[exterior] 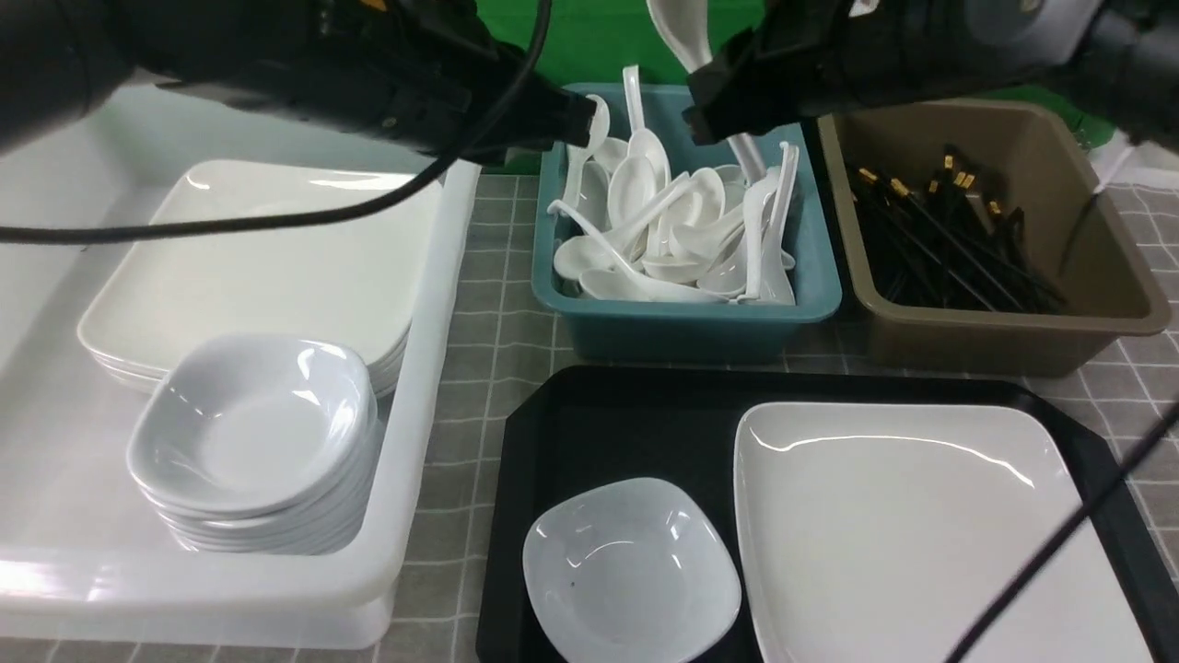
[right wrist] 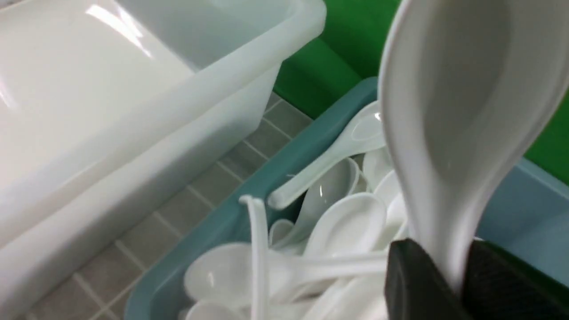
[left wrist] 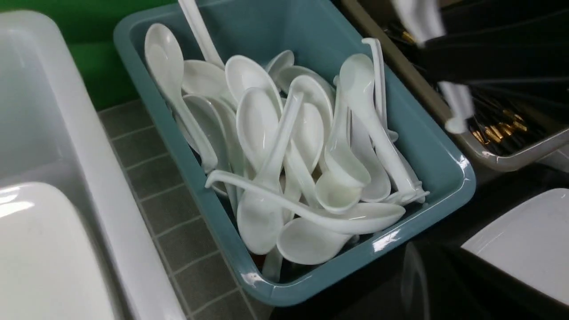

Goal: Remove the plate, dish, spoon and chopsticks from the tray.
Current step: Use the right arm to put the soup spoon into the small storage box in the middle, then use the left arm to grab a small plate from the dinner plate

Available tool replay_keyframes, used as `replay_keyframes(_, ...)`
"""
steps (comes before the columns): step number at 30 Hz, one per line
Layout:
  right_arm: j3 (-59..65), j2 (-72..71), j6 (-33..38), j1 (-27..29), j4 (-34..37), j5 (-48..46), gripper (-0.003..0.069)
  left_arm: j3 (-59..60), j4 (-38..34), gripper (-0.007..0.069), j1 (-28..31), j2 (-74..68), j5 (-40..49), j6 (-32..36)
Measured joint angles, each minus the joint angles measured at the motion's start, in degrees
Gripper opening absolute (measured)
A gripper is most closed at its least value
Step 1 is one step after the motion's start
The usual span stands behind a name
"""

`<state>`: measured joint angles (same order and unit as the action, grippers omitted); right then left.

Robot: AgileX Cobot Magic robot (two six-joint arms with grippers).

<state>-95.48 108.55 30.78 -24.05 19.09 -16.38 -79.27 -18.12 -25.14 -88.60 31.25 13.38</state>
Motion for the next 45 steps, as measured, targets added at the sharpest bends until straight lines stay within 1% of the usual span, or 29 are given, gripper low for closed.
replay_keyframes(1, -0.36, 0.35, -0.10, 0.00, 0.00, 0.30, 0.0161, 0.00, -0.01, 0.0005, 0.00, 0.00, 0.00, -0.01)
replay_keyframes(2, -1.61, 3.11, -0.47, 0.00, 0.00, 1.41, 0.0184, 0.00, -0.18, 0.0005, 0.00, 0.00, 0.41, 0.12)
replay_keyframes(4, -2.00, 4.68, -0.68, 0.00, -0.05, 2.07, 0.0266, 0.00, -0.18, 0.0005, 0.00, 0.00, 1.77, 0.17)
replay_keyframes(5, -2.00, 5.07, -1.10, 0.00, -0.05, 2.12, 0.0340, 0.00, -0.24, 0.0005, 0.00, 0.00, 2.42, 0.19)
replay_keyframes(6, -2.00, 5.14, -1.60, 0.00, -0.05, 2.05, 0.0378, 0.00, -0.23, 0.0005, 0.00, 0.00, 3.25, 0.19)
replay_keyframes(7, -2.00, 5.13, -1.68, 0.00, -0.05, 2.05, 0.0390, 0.00, -0.23, 0.0005, 0.00, 0.00, 3.45, 0.19)
replay_keyframes(8, -2.00, 5.02, -2.30, 0.00, -0.05, 1.54, 0.0458, 0.00, -0.23, 0.0005, 0.00, 0.00, 4.60, 0.19)
replay_keyframes(9, -2.00, 4.48, -2.83, 0.00, -0.05, 0.69, 0.0509, 0.00, -0.32, 0.0005, 0.00, 0.00, 6.11, 0.24)
replay_keyframes(10, -2.00, 3.76, -2.94, 0.06, -0.12, -0.39, 0.0536, 0.00, -0.43, 0.0005, 0.00, 0.00, 7.04, 0.44)
replay_keyframes(12, -2.00, 1.63, -3.01, 0.11, -1.14, -3.03, 0.0554, 0.00, -0.66, 0.0005, 0.00, 0.00, 8.37, 0.70)
replay_keyframes(13, -2.00, 0.32, -3.01, 0.18, -2.43, -4.74, 0.0546, 0.00, -0.82, 0.0005, 0.00, 0.00, 9.10, 1.18)
replay_keyframes(15, -2.00, -4.38, -3.40, 0.42, -6.60, -11.00, 0.0477, 0.00, -1.37, 0.0005, 0.00, 0.00, 11.87, 3.33)
replay_keyframes(17, -2.00, -9.62, -4.89, 0.83, -11.93, -18.58, 0.0332, 0.00, -2.08, 0.0005, 0.00, 0.00, 14.73, 4.95)
replay_keyframes(18, -2.00, -10.71, -5.20, 0.91, -13.02, -19.41, 0.0295, 0.00, -2.23, 0.0005, 0.00, 0.00, 15.39, 5.24)
replay_keyframes(20, -2.13, -16.62, -7.02, 2.29, -17.07, -29.77, 0.0118, 0.00, -2.78, 0.0005, -0.32, 0.00, 18.87, 6.32)
replay_keyframes(22, -2.13, -21.00, -7.87, 3.94, -18.24, -36.61, 0.0059, 0.00, -2.60, 0.0005, -1.30, -0.11, 20.76, 6.82)
replay_keyframes(24, -2.08, -25.25, -9.47, 6.07, -18.74, -45.04, 0.0037, -0.11, -1.82, 0.0005, -3.18, -0.64, 22.08, 7.25)
replay_keyframes(26, -0.21, -29.03, -12.00, 7.53, -19.09, -49.79, 0.0030, -0.31, -0.29, 0.0005, -6.17, -1.85, 23.11, 6.95)
replay_keyframes(28, 4.40, -33.81, -13.55, 8.03, -19.09, -50.35, 0.0027, -0.31, 2.93, 0.0005, -9.89, -4.18, 23.99, 4.52)
replay_keyframes(30, 9.08, -37.37, -13.61, 8.03, -18.73, -50.35, 0.0027, -0.31, 6.15, 0.0005, -12.45, -6.77, 24.28, 1.28)
replay_keyframes(31, 9.61, -37.75, -13.61, 8.03, -18.73, -50.35, 0.0027, -0.31, 6.45, 0.0005, -12.89, -7.39, 24.28, 1.02)
replay_keyframes(32, 14.97, -41.19, -13.61, 8.03, -18.36, -50.35, 0.0027, -0.31, 8.87, 0.0007, -14.43, -10.44, 24.39, -0.99)
replay_keyframes(34, 18.57, -43.30, -13.61, 8.03, -18.32, -50.29, 0.0027, -0.31, 9.67, 0.0013, -14.83, -11.81, 24.32, -1.60)
replay_keyframes(36, 24.73, -46.77, -13.43, 8.03, -18.32, -50.01, 0.0027, -0.31, 10.55, 0.0039, -15.03, -14.86, 21.70, -1.67)
replay_keyframes(38, 26.88, -47.94, -13.43, 8.03, -18.17, -49.87, 0.0027, -0.31, 10.77, 0.0061, -15.03, -15.77, 20.89, -1.67)
replay_keyframes(39, 28.90, -49.06, -13.43, 8.03, -17.97, -49.80, 0.0027, -0.31, 11.01, 0.0080, -15.03, -16.29, 20.32, -1.67)
replay_keyframes(41, 33.09, -51.23, -12.94, 8.03, -17.77, -49.14, 0.0027, -0.31, 11.54, 0.0161, -15.03, -17.68, 18.43, -1.19)
replay_keyframes(43, 34.54, -52.01, -12.40, 8.03, -17.75, -48.70, 0.0027, -0.33, 11.75, 0.0200, -15.03, -18.12, 17.76, -1.18)
replay_keyframes(45, 37.26, -53.82, -10.82, 8.03, -17.75, -47.44, 0.0027, -0.33, 12.70, 0.0297, -15.03, -19.17, 16.76, -1.14)
